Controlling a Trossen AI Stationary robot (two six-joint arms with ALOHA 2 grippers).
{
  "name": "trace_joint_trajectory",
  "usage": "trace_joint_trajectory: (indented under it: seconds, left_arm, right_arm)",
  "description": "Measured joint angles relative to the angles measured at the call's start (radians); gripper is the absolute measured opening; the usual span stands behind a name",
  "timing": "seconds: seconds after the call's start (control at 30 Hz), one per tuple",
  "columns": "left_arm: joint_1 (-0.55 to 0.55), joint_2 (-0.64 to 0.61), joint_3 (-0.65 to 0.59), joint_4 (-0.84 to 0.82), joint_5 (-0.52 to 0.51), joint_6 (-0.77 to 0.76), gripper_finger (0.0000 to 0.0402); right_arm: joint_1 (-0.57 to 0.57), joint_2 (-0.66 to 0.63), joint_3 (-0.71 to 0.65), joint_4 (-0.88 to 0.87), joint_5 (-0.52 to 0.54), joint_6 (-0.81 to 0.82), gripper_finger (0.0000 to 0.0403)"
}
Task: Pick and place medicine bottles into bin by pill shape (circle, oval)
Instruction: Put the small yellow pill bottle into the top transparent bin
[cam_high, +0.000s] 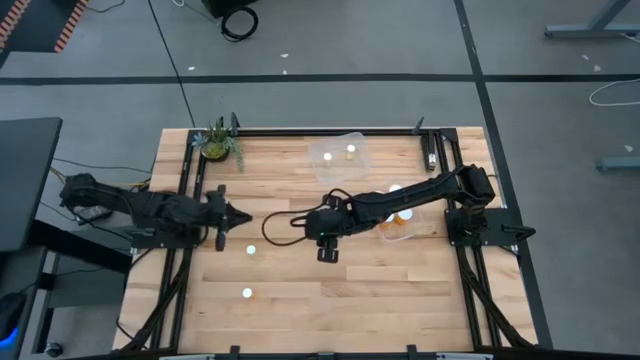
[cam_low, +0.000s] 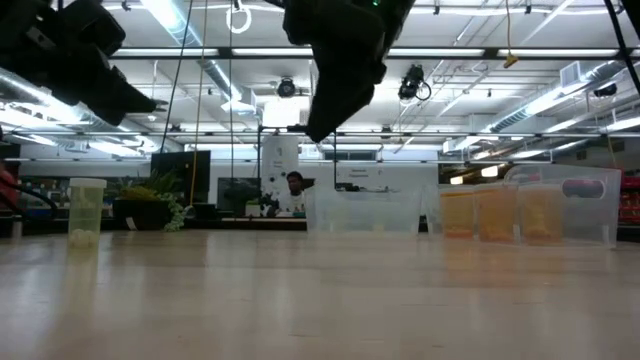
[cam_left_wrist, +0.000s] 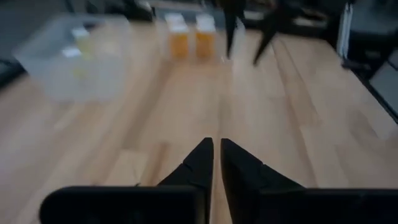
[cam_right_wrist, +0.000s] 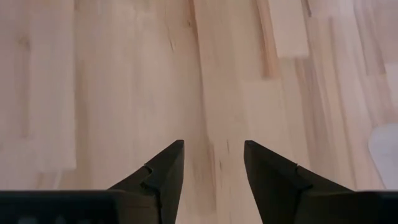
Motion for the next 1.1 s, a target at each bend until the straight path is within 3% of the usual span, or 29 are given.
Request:
trace_joint_trajectory:
  seconds: [0.13,0.43,0.7,0.93,1.1]
  left_arm:
    - [0.000,0.131,0.069,-0.122,0.049,-0.032,0.0061]
    - [-0.003,0.353,0.186,-0.162,0.119,-0.138,0.0112]
    - [-0.082,0.504,0.333,-0.418,0.160,-0.196,0.0134]
    - [-0.189,0.605,0.358,-0.468,0.166,-0.251,0.0204]
    - [-0.188,0.694,0.357,-0.466,0.158,-0.270,0.0253]
  right_arm:
    - [0.000,0.000,0.000,-0.086,0.019,0.010,0.0174]
    - [0.005,0.000,0.000,-0.154,0.095,0.010,0.0174]
    - [0.011,-0.019,0.000,-0.216,0.115,0.007,0.0174]
    - [0.018,-0.043,-0.001,-0.236,0.120,0.024,0.0174]
    - [0.043,-0.082,-0.001,-0.245,0.157,0.030,0.0174]
